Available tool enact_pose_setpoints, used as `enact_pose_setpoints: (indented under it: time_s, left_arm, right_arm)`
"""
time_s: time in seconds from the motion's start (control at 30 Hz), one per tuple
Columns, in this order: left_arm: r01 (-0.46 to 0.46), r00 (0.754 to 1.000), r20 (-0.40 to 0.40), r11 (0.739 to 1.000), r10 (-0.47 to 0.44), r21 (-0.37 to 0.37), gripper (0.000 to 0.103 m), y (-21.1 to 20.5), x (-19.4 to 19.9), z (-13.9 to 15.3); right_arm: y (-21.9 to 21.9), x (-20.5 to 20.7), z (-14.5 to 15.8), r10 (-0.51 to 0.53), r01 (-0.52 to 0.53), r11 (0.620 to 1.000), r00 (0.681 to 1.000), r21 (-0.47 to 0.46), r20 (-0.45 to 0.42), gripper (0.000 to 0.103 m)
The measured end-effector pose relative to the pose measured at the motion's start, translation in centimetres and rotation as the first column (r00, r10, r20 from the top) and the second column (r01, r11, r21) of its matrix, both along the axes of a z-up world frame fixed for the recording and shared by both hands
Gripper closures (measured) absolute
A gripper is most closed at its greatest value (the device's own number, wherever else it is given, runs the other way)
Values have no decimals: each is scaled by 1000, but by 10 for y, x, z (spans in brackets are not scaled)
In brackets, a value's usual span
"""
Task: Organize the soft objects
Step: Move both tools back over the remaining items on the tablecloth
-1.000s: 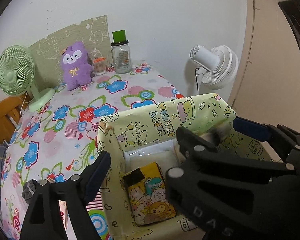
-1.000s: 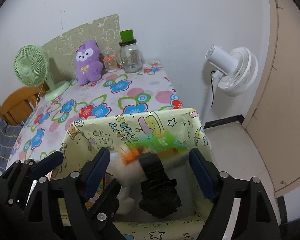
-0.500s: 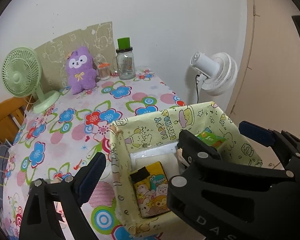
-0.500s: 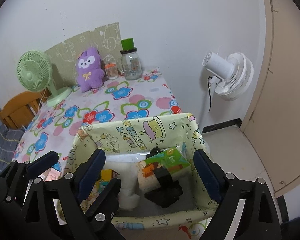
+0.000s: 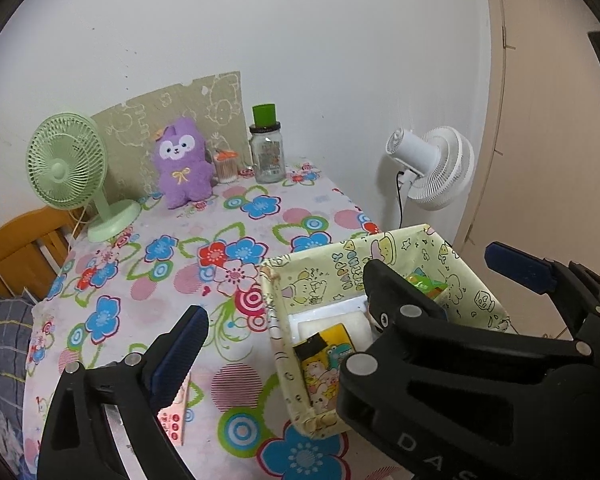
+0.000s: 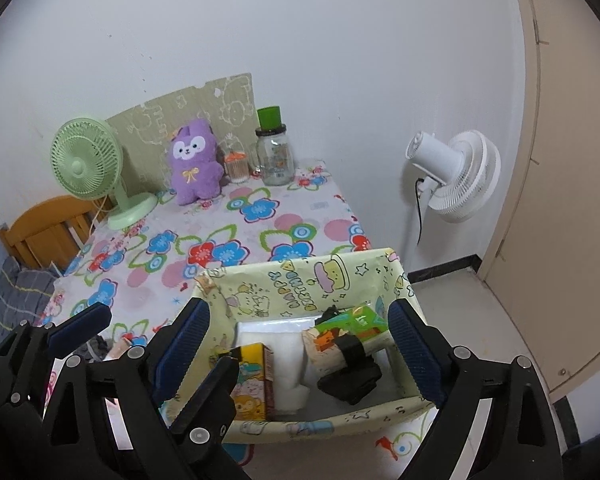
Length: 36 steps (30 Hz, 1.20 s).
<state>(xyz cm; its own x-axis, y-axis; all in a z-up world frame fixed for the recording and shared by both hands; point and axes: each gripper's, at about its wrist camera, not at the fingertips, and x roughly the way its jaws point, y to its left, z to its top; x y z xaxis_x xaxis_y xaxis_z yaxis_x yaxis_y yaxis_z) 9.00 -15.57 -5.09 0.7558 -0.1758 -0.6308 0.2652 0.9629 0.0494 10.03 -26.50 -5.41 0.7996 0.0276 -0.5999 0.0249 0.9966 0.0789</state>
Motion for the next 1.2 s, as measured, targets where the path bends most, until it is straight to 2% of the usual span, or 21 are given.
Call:
enact_pose_setpoints:
  time_s: [0.53,0.93,1.2]
  left_arm:
    - [2,999,51,1000,0,-30,0,46,-25,18]
    - [-30,994,101,999,34,-42,0,82,-39,25]
    - [-66,994,85,997,70,-50,0,111,-36,18]
  right_arm:
    - [43,-33,25,-22,26,999,996,-37,92,1]
    - [80,-44,30,14,-9,999,993,-45,114,1]
    - [111,-40,24,17,-10,998,995,-69,98,1]
